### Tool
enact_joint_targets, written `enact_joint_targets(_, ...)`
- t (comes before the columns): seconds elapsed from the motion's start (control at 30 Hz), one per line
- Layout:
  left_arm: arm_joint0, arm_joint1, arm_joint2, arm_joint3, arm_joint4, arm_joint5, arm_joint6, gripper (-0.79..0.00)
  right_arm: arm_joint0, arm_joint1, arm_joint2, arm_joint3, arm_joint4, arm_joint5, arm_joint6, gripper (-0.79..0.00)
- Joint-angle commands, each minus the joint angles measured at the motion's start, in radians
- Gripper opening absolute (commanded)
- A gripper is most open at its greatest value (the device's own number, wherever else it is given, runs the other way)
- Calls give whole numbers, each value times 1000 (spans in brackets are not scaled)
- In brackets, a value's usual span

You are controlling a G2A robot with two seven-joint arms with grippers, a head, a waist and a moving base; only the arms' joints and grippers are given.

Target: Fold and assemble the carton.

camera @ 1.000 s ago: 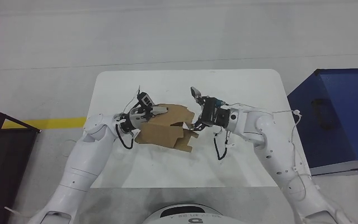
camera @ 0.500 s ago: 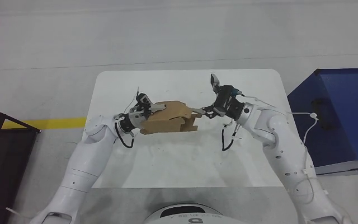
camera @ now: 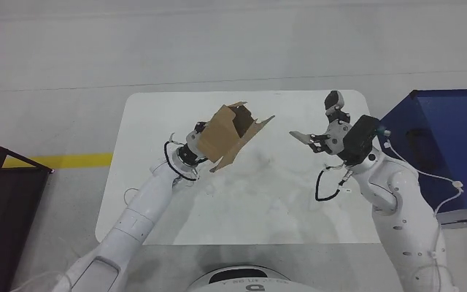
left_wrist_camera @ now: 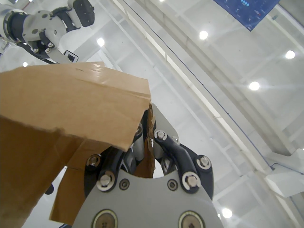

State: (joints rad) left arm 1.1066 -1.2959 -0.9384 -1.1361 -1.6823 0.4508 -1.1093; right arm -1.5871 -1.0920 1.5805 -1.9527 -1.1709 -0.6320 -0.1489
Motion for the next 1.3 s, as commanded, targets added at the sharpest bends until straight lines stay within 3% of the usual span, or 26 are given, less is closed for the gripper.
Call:
enact_joint_targets(0.0, -28, -15, 37, 29, 24, -12, -5, -785, -10, 0, 10, -20, 19, 10, 3, 0)
enact_joint_targets(0.17, -62, -39, 90, 74, 88, -37, -67, -785, 12, -1, -11, -40, 40, 25, 76, 0)
enact_joint_targets(0.5, -77, -58, 88, 121, 119, -65, -123, -785, 92, -3, -98, -42, 58, 11, 206, 0)
enact_joint_targets(0.93, -73, -70, 64, 104, 161, -92, -129, -785, 162, -12, -232, -84, 40, 64, 339, 0)
enact_joint_targets(1.27, -57, -84, 54, 91, 125, -61, -145, -785, 221, -21, -304, -64, 46, 98, 369, 0)
